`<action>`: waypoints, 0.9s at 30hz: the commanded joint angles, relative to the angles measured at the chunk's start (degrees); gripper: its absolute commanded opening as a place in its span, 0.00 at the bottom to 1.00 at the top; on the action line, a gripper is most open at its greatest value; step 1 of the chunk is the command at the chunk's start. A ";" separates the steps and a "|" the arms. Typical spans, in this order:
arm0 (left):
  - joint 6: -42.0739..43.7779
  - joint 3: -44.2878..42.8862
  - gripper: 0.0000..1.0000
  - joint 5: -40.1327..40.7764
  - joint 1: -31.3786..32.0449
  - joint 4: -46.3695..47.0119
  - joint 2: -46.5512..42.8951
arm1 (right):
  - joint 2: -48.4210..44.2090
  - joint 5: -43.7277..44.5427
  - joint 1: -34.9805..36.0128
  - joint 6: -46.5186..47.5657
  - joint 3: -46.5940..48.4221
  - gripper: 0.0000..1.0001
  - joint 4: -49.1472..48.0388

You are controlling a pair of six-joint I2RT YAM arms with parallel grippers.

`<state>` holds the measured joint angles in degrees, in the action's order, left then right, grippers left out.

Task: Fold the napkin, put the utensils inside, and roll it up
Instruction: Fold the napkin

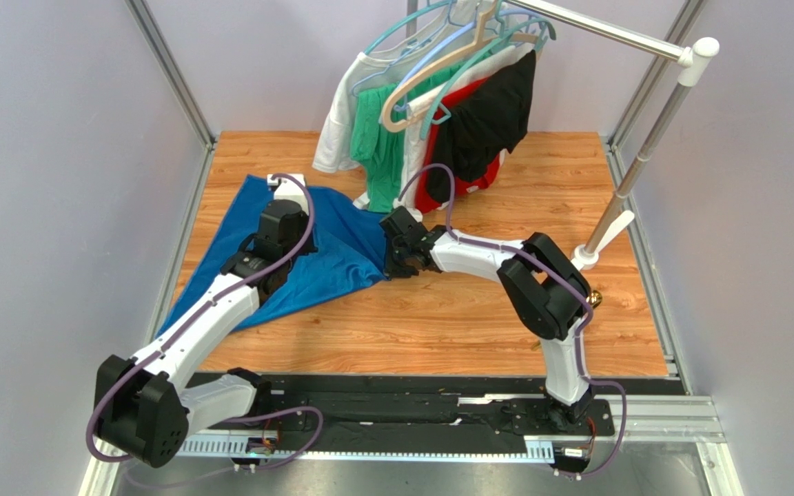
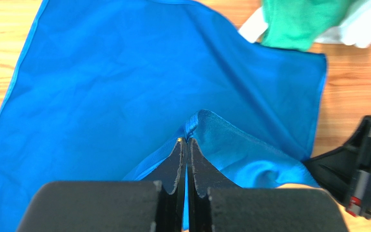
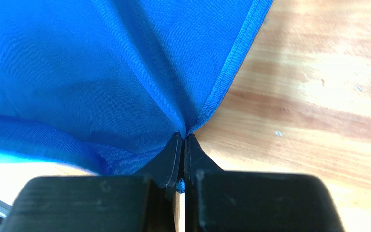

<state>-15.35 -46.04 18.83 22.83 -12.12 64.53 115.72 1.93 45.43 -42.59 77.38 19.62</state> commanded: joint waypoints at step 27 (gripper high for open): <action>-4.25 3.51 0.00 -0.65 10.66 -7.13 -6.79 | -18.43 8.70 5.37 -3.12 -22.28 0.53 14.04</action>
<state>-20.25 -41.34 15.35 33.34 -19.03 56.75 97.27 6.98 50.26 -46.22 55.79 26.04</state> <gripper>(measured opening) 0.008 0.345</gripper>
